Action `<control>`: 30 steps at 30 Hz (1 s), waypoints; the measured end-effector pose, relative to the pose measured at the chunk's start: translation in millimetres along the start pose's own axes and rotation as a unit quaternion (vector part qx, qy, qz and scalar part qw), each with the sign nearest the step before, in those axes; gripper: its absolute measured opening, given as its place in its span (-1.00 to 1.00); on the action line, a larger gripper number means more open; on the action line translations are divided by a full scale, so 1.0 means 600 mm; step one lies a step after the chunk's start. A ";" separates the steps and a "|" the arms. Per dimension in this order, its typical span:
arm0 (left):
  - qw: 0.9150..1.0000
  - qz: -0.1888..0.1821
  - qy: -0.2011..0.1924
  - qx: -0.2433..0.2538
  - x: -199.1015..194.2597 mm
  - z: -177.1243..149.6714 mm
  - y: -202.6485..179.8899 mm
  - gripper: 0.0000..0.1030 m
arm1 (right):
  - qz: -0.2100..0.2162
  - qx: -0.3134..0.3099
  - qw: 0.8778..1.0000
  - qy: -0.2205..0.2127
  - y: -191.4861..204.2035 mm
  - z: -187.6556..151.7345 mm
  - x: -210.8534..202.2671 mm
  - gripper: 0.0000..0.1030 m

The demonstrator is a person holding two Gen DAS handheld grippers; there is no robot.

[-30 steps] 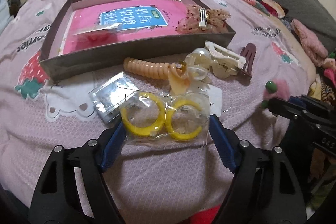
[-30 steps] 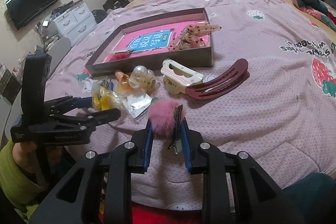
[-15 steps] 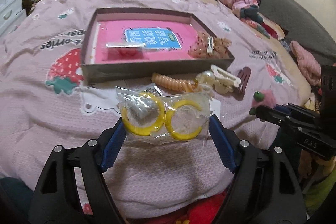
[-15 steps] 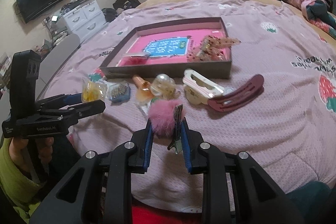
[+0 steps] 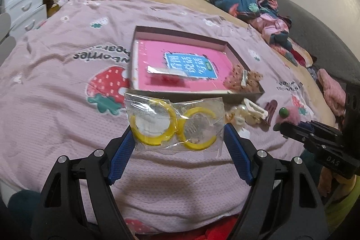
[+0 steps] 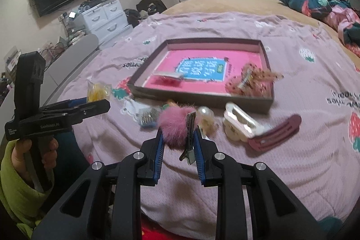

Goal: Organize jewelry
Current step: 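Carry pom-pom clip and rings bag over the box and open both tools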

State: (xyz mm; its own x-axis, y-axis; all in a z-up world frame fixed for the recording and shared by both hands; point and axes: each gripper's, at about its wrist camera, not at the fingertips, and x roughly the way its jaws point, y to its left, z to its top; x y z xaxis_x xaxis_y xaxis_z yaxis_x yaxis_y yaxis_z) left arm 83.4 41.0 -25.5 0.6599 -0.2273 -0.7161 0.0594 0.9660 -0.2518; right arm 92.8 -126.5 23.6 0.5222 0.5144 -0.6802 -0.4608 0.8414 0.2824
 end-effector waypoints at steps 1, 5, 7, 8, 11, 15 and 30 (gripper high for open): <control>1.000 0.003 -0.002 -0.002 -0.003 0.004 0.003 0.36 | 0.001 -0.002 1.000 -0.002 0.002 0.006 0.000 -0.54; 1.000 0.003 -0.008 -0.010 -0.011 0.018 0.016 0.36 | 0.005 -0.012 1.000 -0.011 0.010 0.032 -0.001 -0.54; 1.000 0.004 -0.010 -0.011 -0.014 0.025 0.018 0.36 | 0.008 -0.014 1.000 -0.016 0.012 0.046 -0.001 -0.54; 1.000 0.005 -0.013 -0.010 -0.016 0.030 0.019 0.36 | 0.010 -0.015 1.000 -0.019 0.014 0.051 -0.001 -0.54; 1.000 0.009 -0.020 -0.009 -0.021 0.045 0.020 0.36 | 0.013 -0.018 0.999 -0.026 0.017 0.069 0.000 -0.54; 1.000 0.012 -0.028 -0.004 -0.021 0.072 0.016 0.36 | 0.013 -0.022 0.999 -0.036 0.019 0.092 0.000 -0.54; 0.999 -0.005 -0.036 0.011 0.018 0.155 -0.009 0.36 | -0.024 0.007 0.997 -0.070 -0.043 0.175 -0.001 -0.54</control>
State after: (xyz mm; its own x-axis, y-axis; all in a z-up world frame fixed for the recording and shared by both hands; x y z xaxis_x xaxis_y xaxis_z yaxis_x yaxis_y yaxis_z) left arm 159.9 44.7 29.0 0.7113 -0.2289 -0.6646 0.0831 0.9662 -0.2439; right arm 180.1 -131.3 87.7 0.6395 0.4903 -0.5922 -0.4225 0.8676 0.2620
